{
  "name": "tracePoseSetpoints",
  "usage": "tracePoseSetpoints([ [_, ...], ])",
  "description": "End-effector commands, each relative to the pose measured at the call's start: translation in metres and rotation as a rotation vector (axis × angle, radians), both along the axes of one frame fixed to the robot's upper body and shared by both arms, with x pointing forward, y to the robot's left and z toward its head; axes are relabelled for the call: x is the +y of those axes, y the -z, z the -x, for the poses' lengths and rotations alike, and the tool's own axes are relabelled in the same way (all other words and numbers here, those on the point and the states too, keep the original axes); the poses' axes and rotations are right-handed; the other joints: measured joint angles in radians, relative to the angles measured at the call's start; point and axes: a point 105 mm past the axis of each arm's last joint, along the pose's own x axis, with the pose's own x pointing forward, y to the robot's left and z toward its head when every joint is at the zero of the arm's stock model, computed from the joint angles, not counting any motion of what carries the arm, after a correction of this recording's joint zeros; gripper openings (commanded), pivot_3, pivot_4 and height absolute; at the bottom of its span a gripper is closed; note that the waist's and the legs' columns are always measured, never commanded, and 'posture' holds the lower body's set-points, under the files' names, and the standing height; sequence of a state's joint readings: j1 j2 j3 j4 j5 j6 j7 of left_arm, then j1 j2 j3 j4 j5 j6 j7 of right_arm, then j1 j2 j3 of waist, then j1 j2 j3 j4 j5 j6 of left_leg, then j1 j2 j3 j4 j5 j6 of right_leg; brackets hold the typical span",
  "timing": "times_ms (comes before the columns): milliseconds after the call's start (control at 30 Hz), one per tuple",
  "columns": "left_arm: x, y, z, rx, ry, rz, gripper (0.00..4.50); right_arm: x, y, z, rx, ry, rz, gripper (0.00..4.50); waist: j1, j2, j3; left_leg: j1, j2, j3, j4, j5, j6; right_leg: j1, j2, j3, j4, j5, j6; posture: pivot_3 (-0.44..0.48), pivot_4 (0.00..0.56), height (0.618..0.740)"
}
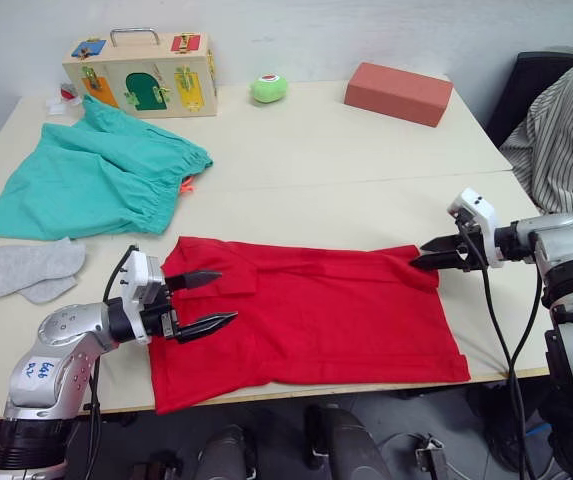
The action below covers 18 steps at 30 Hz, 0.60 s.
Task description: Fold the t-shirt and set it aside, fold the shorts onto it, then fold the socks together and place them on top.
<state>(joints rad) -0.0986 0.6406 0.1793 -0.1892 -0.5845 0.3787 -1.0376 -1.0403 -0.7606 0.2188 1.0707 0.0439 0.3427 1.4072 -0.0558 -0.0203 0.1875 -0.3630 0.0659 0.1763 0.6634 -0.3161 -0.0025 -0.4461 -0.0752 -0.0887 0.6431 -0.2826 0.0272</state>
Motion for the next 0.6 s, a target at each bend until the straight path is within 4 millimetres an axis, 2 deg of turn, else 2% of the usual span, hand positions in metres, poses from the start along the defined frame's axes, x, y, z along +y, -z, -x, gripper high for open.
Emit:
tracePoseSetpoints([
  [33,0.003,-0.011,0.003,-0.063,-0.012,-0.016,4.5,0.007,0.004,-0.004,-0.035,-0.05,0.046,1.97,-0.003,0.0,0.0,0.0,0.0,0.0,0.0,0.0,0.0,0.0,0.0,0.0,0.0,0.0,0.0,0.0,0.15,0.74],
  [200,0.007,-0.01,0.002,-0.068,-0.035,-0.025,4.5,0.004,0.0,-0.016,-0.14,-0.033,0.129,0.11,-0.006,0.0,0.0,0.0,0.0,0.0,0.0,0.0,-0.001,0.0,0.0,0.0,0.0,0.0,0.0,0.0,0.15,0.74],
  [333,0.009,-0.008,0.002,-0.068,-0.048,-0.027,4.5,-0.008,-0.009,-0.029,-0.19,0.082,0.224,0.04,-0.006,0.0,0.0,0.001,0.0,0.0,0.001,0.0,-0.001,0.0,0.0,0.0,0.001,0.0,0.0,0.0,0.15,0.74],
  [600,0.011,-0.008,-0.008,-0.09,-0.081,-0.02,4.5,0.018,-0.035,-0.066,-0.445,0.191,0.263,0.04,-0.008,0.0,0.0,-0.001,0.0,0.0,0.001,0.001,-0.001,-0.001,-0.001,0.0,0.001,0.0,0.0,0.0,0.15,0.74],
])
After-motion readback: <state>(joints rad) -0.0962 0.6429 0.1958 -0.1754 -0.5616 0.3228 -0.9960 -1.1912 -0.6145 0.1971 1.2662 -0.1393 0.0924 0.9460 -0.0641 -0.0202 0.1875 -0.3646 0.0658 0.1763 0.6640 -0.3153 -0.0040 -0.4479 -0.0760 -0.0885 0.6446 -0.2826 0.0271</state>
